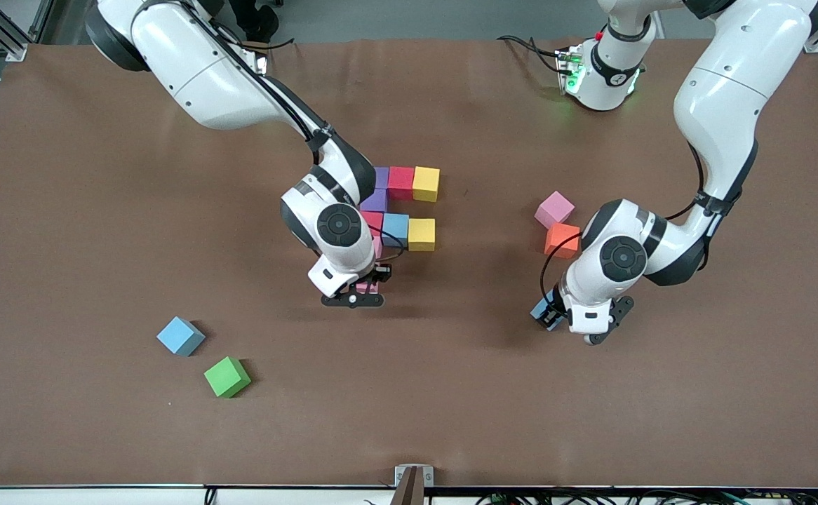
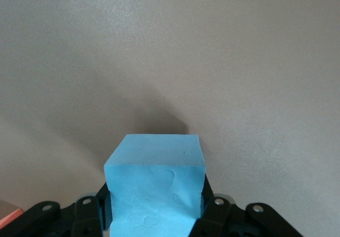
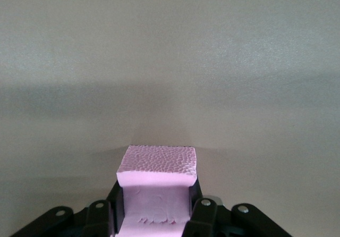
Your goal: Arrange 11 blocks into digit 3
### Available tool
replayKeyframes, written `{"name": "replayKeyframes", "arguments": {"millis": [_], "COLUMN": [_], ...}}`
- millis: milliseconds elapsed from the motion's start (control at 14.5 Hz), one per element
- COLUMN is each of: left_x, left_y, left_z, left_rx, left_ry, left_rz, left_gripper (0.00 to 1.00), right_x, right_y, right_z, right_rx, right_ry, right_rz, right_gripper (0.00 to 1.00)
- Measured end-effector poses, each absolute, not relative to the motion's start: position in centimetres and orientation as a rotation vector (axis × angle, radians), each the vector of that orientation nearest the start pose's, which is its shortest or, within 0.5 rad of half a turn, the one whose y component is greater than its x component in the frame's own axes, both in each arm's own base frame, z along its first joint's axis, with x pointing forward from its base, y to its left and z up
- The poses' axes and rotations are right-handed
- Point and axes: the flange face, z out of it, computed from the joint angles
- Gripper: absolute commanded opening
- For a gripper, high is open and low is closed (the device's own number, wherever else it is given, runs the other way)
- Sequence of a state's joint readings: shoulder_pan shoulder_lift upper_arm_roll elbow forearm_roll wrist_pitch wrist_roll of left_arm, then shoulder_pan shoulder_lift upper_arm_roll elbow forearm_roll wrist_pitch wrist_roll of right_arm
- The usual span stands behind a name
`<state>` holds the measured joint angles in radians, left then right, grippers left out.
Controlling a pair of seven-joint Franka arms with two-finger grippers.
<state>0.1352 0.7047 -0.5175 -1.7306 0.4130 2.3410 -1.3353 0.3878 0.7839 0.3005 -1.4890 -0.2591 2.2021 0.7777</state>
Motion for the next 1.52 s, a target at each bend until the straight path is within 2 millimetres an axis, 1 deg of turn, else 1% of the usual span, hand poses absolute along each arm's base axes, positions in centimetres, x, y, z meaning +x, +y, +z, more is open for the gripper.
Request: {"name": "replayKeyframes", "arguments": {"millis": [1242,1449,1518], "left_x": [63.54,63.54,63.54], "left_y": [-21.19,-21.18,-21.18], "left_z": [21.87,21.87,21.85], "left_rx": [-2.948,-2.947,-2.947], "left_ry": [-1.197,-1.198,-1.198], "left_rz": [0.007,0.007,0.007], "left_gripper": [0.41,0.41,0.41], "right_x": [57.57,57.5,57.48], "right_y": [41.74,41.78,41.79], "right_z": [21.77,21.77,21.77], "right_rx": [-3.159,-3.159,-3.159], "right_ry": [0.017,0.015,0.014], "right_rz": [0.046,0.047,0.047], "right_gripper": [0.01,0.02,0.06]}}
